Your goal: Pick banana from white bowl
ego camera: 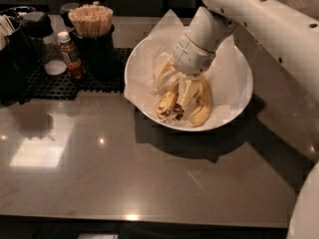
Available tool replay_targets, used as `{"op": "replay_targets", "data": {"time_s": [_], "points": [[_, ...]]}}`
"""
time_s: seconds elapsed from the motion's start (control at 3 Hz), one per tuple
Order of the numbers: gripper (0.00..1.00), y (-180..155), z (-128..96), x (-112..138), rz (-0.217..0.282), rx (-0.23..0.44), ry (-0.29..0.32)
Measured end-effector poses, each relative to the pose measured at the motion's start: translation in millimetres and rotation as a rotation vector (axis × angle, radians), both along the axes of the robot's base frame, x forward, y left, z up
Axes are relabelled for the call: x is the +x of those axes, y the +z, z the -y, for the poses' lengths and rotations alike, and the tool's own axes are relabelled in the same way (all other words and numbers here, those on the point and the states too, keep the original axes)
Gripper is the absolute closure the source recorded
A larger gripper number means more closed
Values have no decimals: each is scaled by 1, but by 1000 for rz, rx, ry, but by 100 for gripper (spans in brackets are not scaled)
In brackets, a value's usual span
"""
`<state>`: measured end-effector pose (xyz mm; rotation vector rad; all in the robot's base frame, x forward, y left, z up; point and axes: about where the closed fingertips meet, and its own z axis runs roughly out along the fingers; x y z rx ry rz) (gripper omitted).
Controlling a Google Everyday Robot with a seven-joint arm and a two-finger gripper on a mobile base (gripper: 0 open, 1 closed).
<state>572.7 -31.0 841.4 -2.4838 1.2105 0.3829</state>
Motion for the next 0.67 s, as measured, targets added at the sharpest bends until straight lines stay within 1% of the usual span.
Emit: {"op": "replay_targets", "data": {"time_s": [0.33,0.67], "points": [[42,-4,-4,2,-14,-7,14],[60,-10,-9,5,-30,-15,29]]}}
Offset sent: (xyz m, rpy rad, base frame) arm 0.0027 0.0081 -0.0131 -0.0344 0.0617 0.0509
